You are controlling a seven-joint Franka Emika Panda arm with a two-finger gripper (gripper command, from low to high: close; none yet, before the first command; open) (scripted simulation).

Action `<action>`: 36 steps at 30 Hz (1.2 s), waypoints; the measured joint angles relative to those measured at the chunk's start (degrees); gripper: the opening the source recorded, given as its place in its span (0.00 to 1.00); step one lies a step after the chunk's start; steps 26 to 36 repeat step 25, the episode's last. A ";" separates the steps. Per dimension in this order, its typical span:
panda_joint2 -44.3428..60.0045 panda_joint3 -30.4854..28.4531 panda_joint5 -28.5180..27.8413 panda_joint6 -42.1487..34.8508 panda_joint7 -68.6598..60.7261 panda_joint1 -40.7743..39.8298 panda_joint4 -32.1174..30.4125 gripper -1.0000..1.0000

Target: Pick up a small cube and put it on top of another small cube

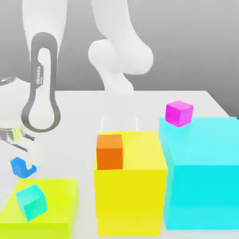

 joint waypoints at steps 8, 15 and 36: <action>-12.65 -10.63 -18.22 -10.21 15.01 8.48 -1.59 0.00; -15.29 -5.19 -22.94 -25.88 30.96 20.95 11.90 0.00; -9.91 -2.21 -21.45 -26.87 37.14 26.23 18.12 1.00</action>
